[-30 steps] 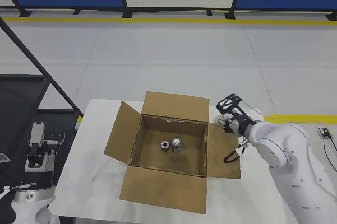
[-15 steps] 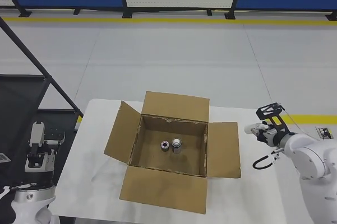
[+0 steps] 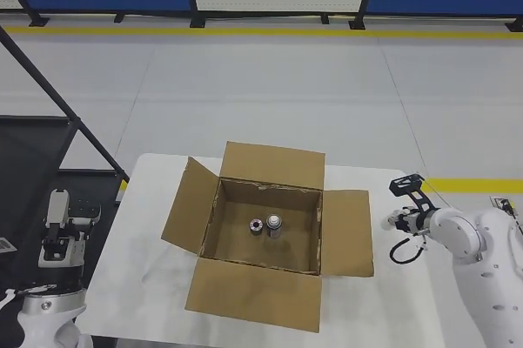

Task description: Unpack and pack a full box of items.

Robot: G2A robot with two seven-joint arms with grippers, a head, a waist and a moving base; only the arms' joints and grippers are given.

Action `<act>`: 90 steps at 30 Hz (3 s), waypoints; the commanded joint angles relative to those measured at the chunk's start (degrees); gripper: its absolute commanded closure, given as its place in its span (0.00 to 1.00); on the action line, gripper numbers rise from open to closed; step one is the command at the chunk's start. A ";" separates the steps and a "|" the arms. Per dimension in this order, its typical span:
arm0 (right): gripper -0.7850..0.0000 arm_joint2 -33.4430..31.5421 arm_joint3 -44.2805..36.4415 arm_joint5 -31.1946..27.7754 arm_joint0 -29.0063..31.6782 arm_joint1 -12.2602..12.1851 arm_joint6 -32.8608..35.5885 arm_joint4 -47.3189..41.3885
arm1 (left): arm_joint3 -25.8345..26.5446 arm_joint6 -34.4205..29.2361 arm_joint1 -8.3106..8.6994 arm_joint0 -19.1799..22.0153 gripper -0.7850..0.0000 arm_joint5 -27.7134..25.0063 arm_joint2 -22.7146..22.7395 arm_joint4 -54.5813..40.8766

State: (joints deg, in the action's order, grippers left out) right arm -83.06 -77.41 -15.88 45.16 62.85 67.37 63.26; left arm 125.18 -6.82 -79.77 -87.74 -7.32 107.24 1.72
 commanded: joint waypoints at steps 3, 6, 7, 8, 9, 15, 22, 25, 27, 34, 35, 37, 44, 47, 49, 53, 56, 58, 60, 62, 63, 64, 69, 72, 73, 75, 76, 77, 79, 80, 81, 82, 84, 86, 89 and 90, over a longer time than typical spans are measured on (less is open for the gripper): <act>1.00 1.40 3.18 0.05 -1.58 0.06 0.21 -0.01 | 0.00 0.00 0.00 0.00 0.00 0.00 0.00 0.00; 0.79 1.94 4.71 -0.02 -2.29 0.05 -0.05 -0.53 | 0.00 0.00 0.00 0.00 0.00 0.00 0.00 0.00; 0.58 2.02 5.14 -0.07 -2.52 0.04 -0.09 -0.76 | 0.00 0.00 0.00 0.00 0.00 0.00 0.00 0.00; 0.53 2.11 5.51 -0.10 -2.70 0.02 -0.17 -0.93 | 0.00 0.00 0.00 0.00 0.00 0.00 0.00 0.00; 0.51 2.18 5.81 0.06 -2.86 0.00 -0.25 -1.11 | 0.00 0.00 0.00 0.00 0.00 0.00 0.00 0.00; 0.22 2.20 6.66 0.29 -3.10 -0.23 -1.19 -1.69 | 0.00 0.00 0.00 0.00 0.00 0.00 0.00 0.00; 0.00 -0.25 -2.25 5.69 -0.89 -0.95 -3.23 1.04 | 0.00 0.00 0.00 0.00 0.00 0.00 0.00 0.00; 0.00 -1.58 -12.16 8.73 1.92 -1.30 -3.55 3.39 | 0.00 0.00 0.00 0.00 0.00 0.00 0.00 0.00; 0.00 -1.86 -19.43 10.00 3.87 -1.37 -4.32 4.15 | 0.00 0.00 0.00 0.00 0.00 0.00 0.00 0.00; 0.00 4.05 -33.82 3.99 5.78 -1.01 -8.60 1.43 | 0.00 0.00 0.00 0.00 0.00 0.00 0.00 0.00; 0.00 5.45 -33.81 1.83 4.99 -0.96 -8.43 1.20 | 0.00 0.00 0.00 0.00 0.00 0.00 0.00 0.00; 0.00 9.28 -33.15 -2.33 2.85 -0.60 -9.18 -1.56 | 0.00 0.00 0.00 0.00 0.00 0.00 0.00 0.00; 0.00 27.70 -18.28 -8.06 -9.39 2.71 -7.86 -6.47 | 0.00 0.00 0.00 0.00 0.00 0.00 0.00 0.00; 0.00 34.41 -10.00 -8.54 -14.08 4.86 -9.35 -8.74 | 0.00 0.00 0.00 0.00 0.00 0.00 0.00 0.00; 0.00 38.17 -5.62 -7.91 -16.36 6.40 -10.98 -10.22 | 0.00 0.00 0.00 0.00 0.00 0.00 0.00 0.00; 0.00 43.19 2.09 -7.67 -20.02 9.04 -13.20 -12.87 | 0.00 0.00 0.00 0.00 0.00 0.00 0.00 0.00; 0.00 45.94 7.38 -6.44 -21.96 10.76 -14.64 -12.98 | 0.00 0.00 0.00 0.00 0.00 0.00 0.00 0.00; 0.00 47.20 10.70 -5.76 -23.04 11.86 -15.65 -13.80 | 0.00 0.00 0.00 0.00 0.00 0.00 0.00 0.00; 0.00 48.18 13.69 -5.26 -24.00 12.86 -16.70 -14.40 | 0.00 0.00 0.00 0.00 0.00 0.00 0.00 0.00; 0.00 49.19 16.23 -5.00 -24.83 13.83 -17.70 -14.67 | 0.00 0.00 0.00 0.00 0.00 0.00 0.00 0.00; 0.00 49.64 17.58 -4.79 -25.23 14.29 -18.00 -14.73 | 0.00 0.00 0.00 0.00 0.00 0.00 0.00 0.00; 0.00 50.17 18.68 -4.77 -25.63 14.77 -18.15 -14.70 | 0.00 0.00 0.00 0.00 0.00 0.00 0.00 0.00; 0.13 51.92 23.83 -5.41 -27.24 16.88 -19.06 -15.52 | 0.00 0.00 0.00 0.00 0.00 0.00 0.00 0.00; 0.29 52.75 26.26 -6.35 -27.96 18.00 -19.39 -15.97 | 0.00 0.00 0.00 0.00 0.00 0.00 0.00 0.00; 0.31 53.07 26.87 -6.63 -28.21 18.37 -19.38 -15.93 | 0.00 0.00 0.00 0.00 0.00 0.00 0.00 0.00; 0.50 53.55 27.98 -7.24 -28.65 19.06 -19.47 -16.05 | 0.00 0.00 0.00 0.00 0.00 0.00 0.00 0.00; 0.53 53.73 28.52 -7.45 -28.88 19.38 -19.52 -16.08 | 0.00 0.00 0.00 0.00 0.00 0.00 0.00 0.00; 0.60 53.88 29.02 -7.63 -29.08 19.67 -19.60 -16.06 | 0.00 0.00 0.00 0.00 0.00 0.00 0.00 0.00; 0.87 53.99 29.80 -8.08 -29.47 20.12 -19.98 -15.97 | 0.00 0.00 0.00 0.00 0.00 0.00 0.00 0.00; 1.00 53.96 30.10 -8.27 -29.66 20.26 -20.22 -15.75 | 0.00 0.00 0.00 0.00 0.00 0.00 0.00 0.00; 1.00 53.99 30.25 -8.50 -29.88 20.35 -20.21 -15.28 | 0.00 0.00 0.00 0.00 0.00 0.00 0.00 0.00; 1.00 53.86 30.28 -8.44 -30.15 20.39 -20.26 -14.84 | 0.00 0.00 0.00 0.00 0.00 0.00 0.00 0.00; 1.00 53.24 29.80 -8.20 -30.58 20.24 -20.32 -14.10 | 0.00 0.00 0.00 0.00 0.00 0.00 0.00 0.00; 1.00 52.26 28.48 -7.49 -30.95 19.73 -20.00 -12.74 | 0.00 0.00 0.00 0.00 0.00 0.00 0.00 0.00; 1.00 48.93 23.87 -8.16 -30.66 18.00 -19.30 -12.18 | 0.00 0.00 0.00 0.00 0.00 0.00 0.00 0.00; 1.00 47.23 21.47 -8.58 -30.19 17.11 -19.16 -11.99 | 0.00 0.00 0.00 0.00 0.00 0.00 0.00 0.00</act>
State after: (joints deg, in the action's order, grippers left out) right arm -33.83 -53.22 -24.01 14.49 80.97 48.04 51.07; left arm 125.18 -6.82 -79.77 -87.74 -7.32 107.24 1.72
